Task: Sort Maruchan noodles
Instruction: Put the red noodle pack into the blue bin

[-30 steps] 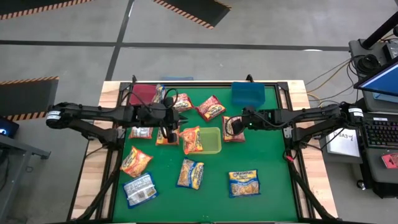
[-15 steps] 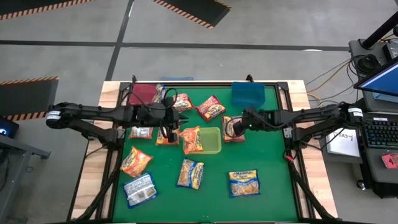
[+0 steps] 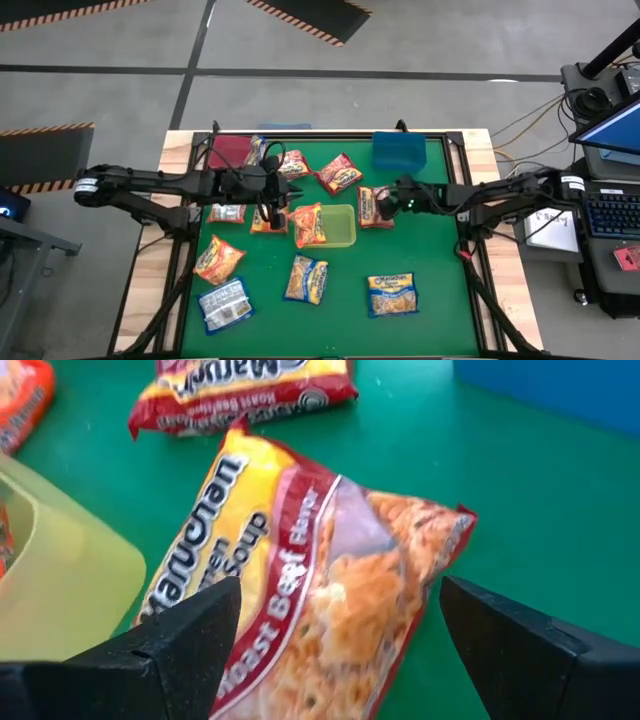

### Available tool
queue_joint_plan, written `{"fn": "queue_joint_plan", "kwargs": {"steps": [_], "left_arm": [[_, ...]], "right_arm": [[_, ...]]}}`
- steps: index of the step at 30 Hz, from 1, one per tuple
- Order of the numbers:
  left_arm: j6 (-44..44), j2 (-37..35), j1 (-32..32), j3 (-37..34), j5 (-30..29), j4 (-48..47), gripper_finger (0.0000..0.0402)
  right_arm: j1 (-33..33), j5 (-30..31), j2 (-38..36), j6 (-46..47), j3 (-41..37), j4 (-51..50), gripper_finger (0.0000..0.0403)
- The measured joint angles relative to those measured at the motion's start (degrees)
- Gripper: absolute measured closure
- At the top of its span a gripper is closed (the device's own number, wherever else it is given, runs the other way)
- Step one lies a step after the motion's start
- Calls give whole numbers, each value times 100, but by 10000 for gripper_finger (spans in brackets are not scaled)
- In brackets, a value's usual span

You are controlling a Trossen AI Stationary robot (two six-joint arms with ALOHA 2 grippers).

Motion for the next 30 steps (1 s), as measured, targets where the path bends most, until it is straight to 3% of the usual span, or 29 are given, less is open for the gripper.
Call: {"fn": "queue_joint_plan", "kwargs": {"steps": [11, 21, 25, 30], "left_arm": [[-82, 0, 0, -4, 1, 36, 363], [-218, 0, 0, -4, 1, 140, 363], [-282, 0, 0, -4, 1, 138, 363], [-386, 0, 0, -4, 3, 136, 363]], "right_arm": [[-102, -155, 573, 96, -1169, 2732, 77], [-93, -134, 2081, -362, -1026, 4288, 80], [-95, -130, 2235, -391, -933, 4293, 112], [-95, -215, 2119, -474, -928, 4252, 192]]}}
